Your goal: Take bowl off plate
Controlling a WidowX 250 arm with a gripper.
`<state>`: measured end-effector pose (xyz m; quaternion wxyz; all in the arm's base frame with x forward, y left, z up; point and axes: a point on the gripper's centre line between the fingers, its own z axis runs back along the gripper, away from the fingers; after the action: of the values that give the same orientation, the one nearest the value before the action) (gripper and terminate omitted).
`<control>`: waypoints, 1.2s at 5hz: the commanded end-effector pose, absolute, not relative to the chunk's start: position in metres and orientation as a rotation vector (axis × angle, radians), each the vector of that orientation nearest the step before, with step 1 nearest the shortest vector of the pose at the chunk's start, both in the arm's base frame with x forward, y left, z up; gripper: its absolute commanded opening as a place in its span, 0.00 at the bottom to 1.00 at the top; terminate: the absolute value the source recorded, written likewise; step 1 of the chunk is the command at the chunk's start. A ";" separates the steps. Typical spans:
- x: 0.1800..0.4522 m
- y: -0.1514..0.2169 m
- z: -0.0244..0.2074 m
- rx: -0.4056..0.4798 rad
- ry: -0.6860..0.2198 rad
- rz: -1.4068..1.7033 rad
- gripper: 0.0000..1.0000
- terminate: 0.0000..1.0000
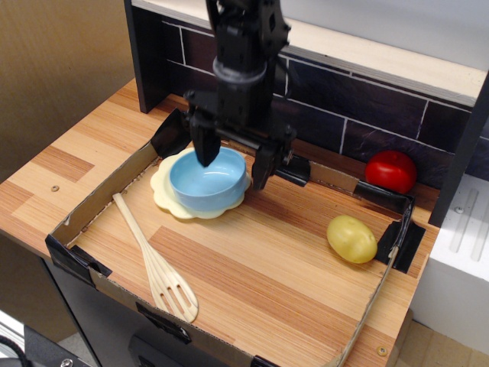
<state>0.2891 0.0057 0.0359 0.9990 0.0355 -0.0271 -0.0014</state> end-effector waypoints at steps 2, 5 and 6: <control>0.293 0.003 0.040 0.052 -0.085 0.008 0.00 0.00; 0.293 0.005 0.042 0.076 -0.125 0.023 0.00 0.00; 0.291 0.005 0.052 0.064 -0.141 0.032 0.00 0.00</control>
<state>0.2846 0.0027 0.0398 0.9983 0.0301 -0.0474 0.0134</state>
